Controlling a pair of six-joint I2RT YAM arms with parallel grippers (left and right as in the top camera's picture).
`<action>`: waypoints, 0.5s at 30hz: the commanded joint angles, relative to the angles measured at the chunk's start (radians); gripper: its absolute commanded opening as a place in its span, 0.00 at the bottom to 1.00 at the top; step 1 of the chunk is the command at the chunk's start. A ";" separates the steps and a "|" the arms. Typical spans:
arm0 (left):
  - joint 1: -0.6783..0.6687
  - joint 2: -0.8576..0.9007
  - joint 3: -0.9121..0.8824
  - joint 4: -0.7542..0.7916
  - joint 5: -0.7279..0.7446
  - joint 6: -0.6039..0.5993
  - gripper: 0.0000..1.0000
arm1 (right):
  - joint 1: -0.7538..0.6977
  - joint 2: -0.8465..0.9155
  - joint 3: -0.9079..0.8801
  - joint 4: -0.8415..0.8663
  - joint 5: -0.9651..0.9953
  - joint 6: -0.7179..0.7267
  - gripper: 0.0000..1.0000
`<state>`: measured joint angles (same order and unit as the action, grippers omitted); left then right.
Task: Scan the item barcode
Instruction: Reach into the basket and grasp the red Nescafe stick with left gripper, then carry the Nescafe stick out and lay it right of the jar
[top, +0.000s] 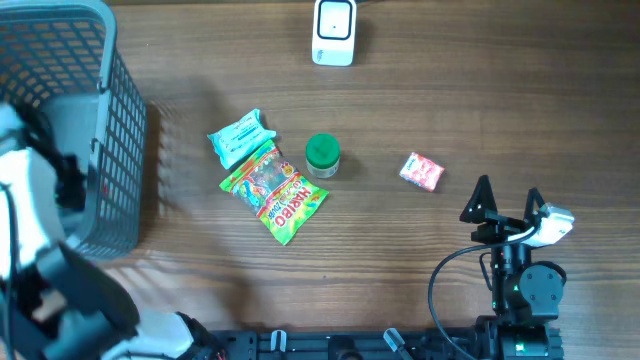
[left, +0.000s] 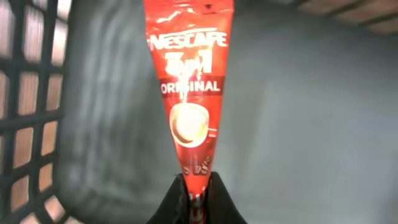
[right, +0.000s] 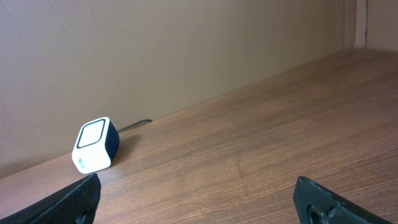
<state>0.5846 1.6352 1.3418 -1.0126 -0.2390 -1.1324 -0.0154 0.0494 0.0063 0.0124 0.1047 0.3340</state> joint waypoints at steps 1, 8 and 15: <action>0.003 -0.173 0.171 -0.069 -0.003 0.056 0.04 | 0.005 0.000 -0.001 0.003 -0.012 -0.017 1.00; -0.022 -0.423 0.244 -0.080 0.261 0.085 0.04 | 0.005 0.000 -0.001 0.003 -0.012 -0.017 1.00; -0.446 -0.480 0.242 -0.108 0.319 0.198 0.04 | 0.005 0.000 -0.001 0.003 -0.012 -0.017 1.00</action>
<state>0.3325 1.1439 1.5776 -1.1202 0.0483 -1.0080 -0.0158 0.0494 0.0063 0.0124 0.1047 0.3340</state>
